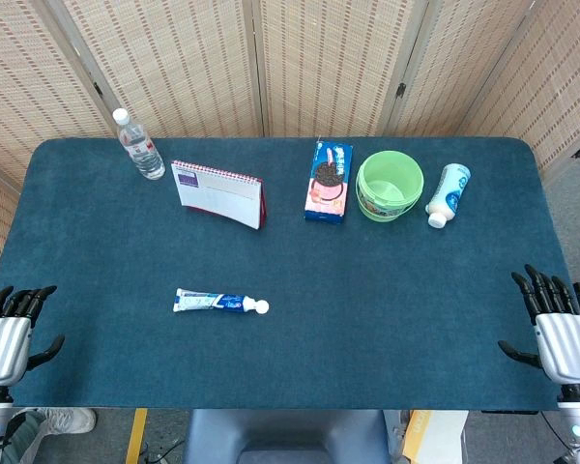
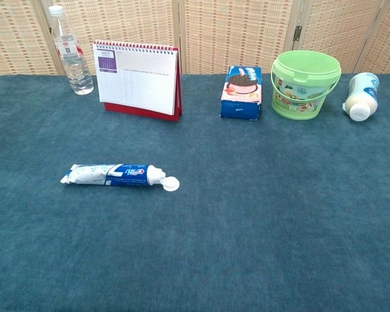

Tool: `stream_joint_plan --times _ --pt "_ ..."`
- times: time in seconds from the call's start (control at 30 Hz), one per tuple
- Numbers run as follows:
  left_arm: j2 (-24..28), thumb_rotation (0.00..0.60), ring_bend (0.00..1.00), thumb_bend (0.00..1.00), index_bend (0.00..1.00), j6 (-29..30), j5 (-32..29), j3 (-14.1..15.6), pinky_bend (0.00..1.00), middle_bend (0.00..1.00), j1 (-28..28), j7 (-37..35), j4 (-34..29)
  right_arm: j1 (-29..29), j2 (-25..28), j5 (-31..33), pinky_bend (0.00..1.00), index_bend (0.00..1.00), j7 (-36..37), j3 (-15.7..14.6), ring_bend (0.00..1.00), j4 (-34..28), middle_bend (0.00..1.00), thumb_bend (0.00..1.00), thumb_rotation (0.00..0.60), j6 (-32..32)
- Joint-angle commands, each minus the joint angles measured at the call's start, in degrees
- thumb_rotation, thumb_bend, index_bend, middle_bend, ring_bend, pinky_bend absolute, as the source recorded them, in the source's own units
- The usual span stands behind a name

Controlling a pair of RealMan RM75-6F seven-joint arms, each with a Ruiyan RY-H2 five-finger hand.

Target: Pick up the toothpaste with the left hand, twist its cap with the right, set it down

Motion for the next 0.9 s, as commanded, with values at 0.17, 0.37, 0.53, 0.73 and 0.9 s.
stream_joint_plan --times 0.17,0.37,0.53,0.73,0.9 --pt "0.3 0.600 0.23 0.29 0.21 1.5 0.2 0.1 0.14 0.27 1.1 -0.2 -1.2 -0.9 0.2 -1.2 0.00 0.00 0.6 -0.2 0.00 -0.6 0.00 0.00 0.600 1.8" --pt "0.2 0.600 0.23 0.29 0.22 1.4 1.1 0.5 0.14 0.27 1.0 -0.8 -0.5 -1.1 0.0 -1.8 0.00 0.00 1.0 -0.5 0.00 -0.3 0.00 0.00 0.600 2.0" --pt "-0.8 0.600 0.23 0.29 0.22 1.0 2.1 -0.1 0.15 0.27 -0.1 -1.3 0.3 -1.2 0.0 -2.4 0.00 0.00 1.4 -0.5 0.00 -0.1 0.00 0.00 0.600 2.6" --pt "-2.2 0.600 0.25 0.30 0.25 -1.0 3.6 -1.8 0.16 0.30 -3.3 -2.6 1.2 -1.3 0.4 -2.7 0.00 0.00 1.6 -0.3 0.00 -0.2 0.00 0.00 0.600 3.1" --pt "-2.5 0.600 0.26 0.30 0.26 -6.0 4.4 -3.0 0.17 0.30 -7.7 -4.3 1.3 -1.3 1.1 -2.8 0.00 0.00 1.4 -0.1 0.00 -0.8 0.00 0.00 0.600 3.4"
